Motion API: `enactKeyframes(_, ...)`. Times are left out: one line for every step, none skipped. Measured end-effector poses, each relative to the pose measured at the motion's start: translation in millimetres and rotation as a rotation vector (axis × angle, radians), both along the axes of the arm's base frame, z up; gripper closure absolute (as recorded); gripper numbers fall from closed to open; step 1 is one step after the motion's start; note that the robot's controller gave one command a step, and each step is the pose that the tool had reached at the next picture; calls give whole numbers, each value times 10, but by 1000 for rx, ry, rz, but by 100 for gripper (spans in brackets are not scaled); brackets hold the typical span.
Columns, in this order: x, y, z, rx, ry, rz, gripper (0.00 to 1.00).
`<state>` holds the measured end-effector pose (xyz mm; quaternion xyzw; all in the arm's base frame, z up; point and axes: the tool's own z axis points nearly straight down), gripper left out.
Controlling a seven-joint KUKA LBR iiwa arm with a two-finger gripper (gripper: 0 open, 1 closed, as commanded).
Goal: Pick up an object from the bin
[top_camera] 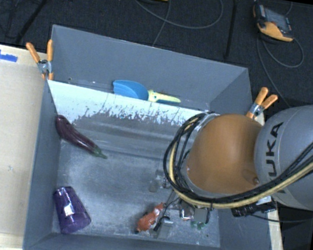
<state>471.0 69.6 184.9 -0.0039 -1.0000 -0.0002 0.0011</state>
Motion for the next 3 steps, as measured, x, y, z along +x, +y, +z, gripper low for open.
enactKeyframes(0, 0, 0, 0, 0, 0, 0)
enactKeyframes(62, -186, -604, 0, -6, 39, 0)
enactKeyframes(201, -427, -1159, 0, 0, 66, 100)
